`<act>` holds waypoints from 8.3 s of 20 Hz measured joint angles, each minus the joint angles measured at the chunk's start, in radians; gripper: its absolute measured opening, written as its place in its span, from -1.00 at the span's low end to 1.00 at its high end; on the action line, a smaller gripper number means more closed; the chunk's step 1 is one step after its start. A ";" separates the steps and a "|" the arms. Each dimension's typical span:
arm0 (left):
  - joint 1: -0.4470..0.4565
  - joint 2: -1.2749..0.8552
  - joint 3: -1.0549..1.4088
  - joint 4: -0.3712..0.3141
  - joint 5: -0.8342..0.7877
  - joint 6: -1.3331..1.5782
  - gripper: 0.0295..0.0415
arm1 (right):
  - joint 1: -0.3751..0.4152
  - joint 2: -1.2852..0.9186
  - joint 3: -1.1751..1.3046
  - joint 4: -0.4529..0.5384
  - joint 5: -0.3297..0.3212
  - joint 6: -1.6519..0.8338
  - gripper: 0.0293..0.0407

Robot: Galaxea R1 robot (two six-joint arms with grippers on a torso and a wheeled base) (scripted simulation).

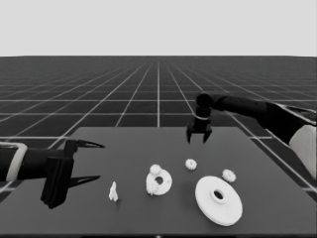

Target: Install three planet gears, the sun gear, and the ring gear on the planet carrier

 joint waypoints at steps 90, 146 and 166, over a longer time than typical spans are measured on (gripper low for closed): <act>0.000 0.000 0.000 0.000 0.000 0.000 0.49 | -0.373 -0.416 0.120 -0.229 0.294 -0.259 0.61; 0.000 0.000 0.000 0.000 0.000 0.000 0.49 | -0.321 0.355 0.058 -0.296 0.081 0.580 -0.73; 0.000 0.000 0.000 0.000 0.000 0.000 0.49 | -0.322 0.355 0.058 -0.296 0.081 0.789 -0.73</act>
